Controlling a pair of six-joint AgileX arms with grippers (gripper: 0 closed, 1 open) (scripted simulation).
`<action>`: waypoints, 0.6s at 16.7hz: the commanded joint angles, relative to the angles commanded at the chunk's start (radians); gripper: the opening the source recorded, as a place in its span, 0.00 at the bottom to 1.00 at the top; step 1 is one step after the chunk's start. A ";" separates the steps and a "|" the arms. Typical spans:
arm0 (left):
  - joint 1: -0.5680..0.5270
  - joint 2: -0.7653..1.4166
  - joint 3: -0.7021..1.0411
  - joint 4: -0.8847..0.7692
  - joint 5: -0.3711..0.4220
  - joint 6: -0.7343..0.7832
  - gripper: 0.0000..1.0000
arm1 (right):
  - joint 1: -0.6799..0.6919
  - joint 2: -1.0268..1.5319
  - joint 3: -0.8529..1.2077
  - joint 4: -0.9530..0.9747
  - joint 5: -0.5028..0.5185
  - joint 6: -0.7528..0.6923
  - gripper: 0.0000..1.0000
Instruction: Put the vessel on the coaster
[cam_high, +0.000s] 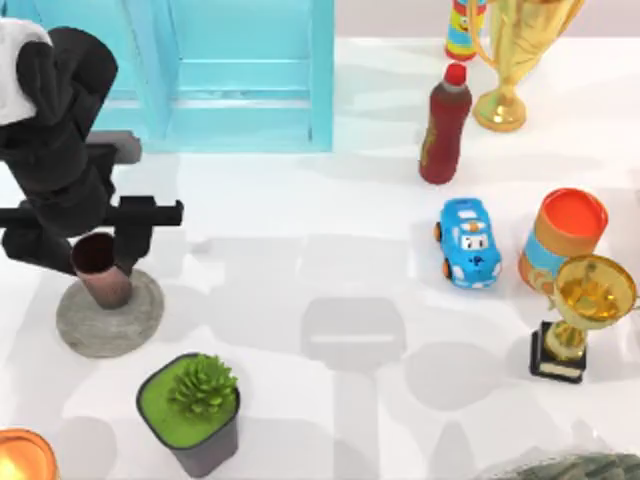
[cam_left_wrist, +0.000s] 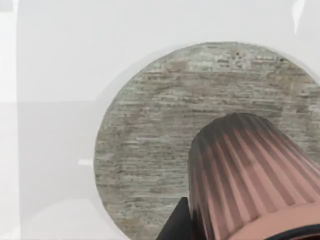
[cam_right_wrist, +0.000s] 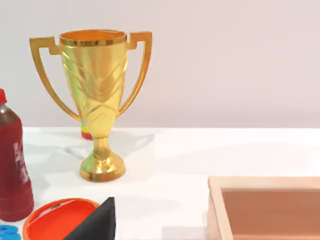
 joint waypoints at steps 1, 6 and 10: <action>0.000 0.009 -0.015 0.016 0.000 0.000 0.00 | 0.000 0.000 0.000 0.000 0.000 0.000 1.00; 0.000 0.013 -0.021 0.021 0.000 -0.001 0.08 | 0.000 0.000 0.000 0.000 0.000 0.000 1.00; 0.000 0.013 -0.021 0.021 0.000 -0.001 0.38 | 0.000 0.000 0.000 0.000 0.000 0.000 1.00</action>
